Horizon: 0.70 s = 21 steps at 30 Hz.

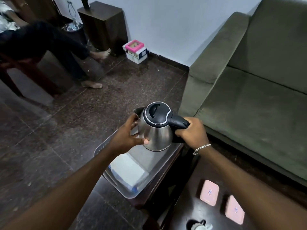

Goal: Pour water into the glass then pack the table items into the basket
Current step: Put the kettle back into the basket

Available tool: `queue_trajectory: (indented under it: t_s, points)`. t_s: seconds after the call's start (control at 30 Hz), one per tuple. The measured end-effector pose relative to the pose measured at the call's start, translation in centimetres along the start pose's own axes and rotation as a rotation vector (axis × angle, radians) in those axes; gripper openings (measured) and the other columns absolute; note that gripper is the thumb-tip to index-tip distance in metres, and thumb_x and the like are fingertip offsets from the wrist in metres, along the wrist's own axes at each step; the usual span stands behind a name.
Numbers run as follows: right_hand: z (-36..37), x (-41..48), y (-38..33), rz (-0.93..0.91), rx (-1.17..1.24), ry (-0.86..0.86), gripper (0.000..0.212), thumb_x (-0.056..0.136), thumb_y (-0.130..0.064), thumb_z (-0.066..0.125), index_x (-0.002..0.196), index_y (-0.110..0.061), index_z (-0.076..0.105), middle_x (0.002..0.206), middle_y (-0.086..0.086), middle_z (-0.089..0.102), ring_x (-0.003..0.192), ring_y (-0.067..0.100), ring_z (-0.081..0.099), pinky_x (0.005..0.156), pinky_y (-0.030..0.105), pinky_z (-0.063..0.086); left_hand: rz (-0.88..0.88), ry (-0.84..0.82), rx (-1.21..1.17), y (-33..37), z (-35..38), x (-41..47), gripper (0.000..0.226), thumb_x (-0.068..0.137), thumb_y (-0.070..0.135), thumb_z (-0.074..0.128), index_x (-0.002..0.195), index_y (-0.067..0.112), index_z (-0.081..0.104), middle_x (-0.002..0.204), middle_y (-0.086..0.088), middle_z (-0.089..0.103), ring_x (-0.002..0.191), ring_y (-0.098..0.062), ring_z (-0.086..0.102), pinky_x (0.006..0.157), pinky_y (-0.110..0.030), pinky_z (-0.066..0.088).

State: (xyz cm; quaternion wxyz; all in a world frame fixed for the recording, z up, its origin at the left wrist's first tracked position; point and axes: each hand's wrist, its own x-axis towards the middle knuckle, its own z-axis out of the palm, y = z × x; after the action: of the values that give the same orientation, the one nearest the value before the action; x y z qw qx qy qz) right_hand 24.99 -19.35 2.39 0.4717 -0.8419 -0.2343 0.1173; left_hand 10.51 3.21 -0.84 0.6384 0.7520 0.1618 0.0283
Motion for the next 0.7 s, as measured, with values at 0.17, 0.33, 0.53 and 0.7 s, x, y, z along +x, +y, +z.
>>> queue_trajectory:
  t_s: [0.17,0.33,0.53,0.7]
  points:
    - [2.7,0.4,2.1,0.037,-0.029,-0.039,0.028,0.05,-0.015,0.064,0.061,-0.002,0.042,0.055,-0.006,0.03,0.052,0.004,0.025,0.047,0.029,0.021,-0.048,-0.019,-0.005,-3.6,-0.7,0.5,0.108,0.066,0.009,0.096,0.151,0.045,0.04,0.152,0.015,0.052,0.141,-0.005,0.049,0.102,-0.03,0.057]
    - [4.3,0.5,3.3,0.039,-0.051,-0.066,0.026,0.052,-0.014,0.064,0.063,0.0,0.047,0.056,-0.006,0.031,0.052,0.005,0.025,0.049,0.03,0.023,-0.071,-0.026,0.022,-5.2,-1.1,0.4,0.111,0.067,0.01,0.096,0.152,0.05,0.036,0.155,0.021,0.046,0.146,-0.014,0.044,0.107,-0.04,0.052]
    - [4.2,0.3,2.8,0.02,-0.114,-0.116,0.017,0.057,-0.017,0.063,0.066,-0.01,0.051,0.055,-0.003,0.042,0.053,0.008,0.036,0.055,0.03,0.032,-0.115,-0.023,0.044,-5.3,-1.6,-0.1,0.115,0.071,0.008,0.096,0.158,0.042,0.029,0.159,0.019,0.042,0.144,-0.014,0.043,0.106,-0.039,0.05]
    - [3.0,-2.5,1.5,-0.081,-0.341,0.074,0.074,0.061,-0.017,0.07,0.132,-0.026,0.049,0.118,-0.001,0.048,0.109,0.024,0.046,0.09,0.041,0.039,-0.185,0.025,0.517,-7.5,-3.4,-1.4,0.105,0.071,0.015,0.095,0.157,0.018,0.035,0.157,-0.004,0.047,0.141,-0.026,0.049,0.105,-0.035,0.048]
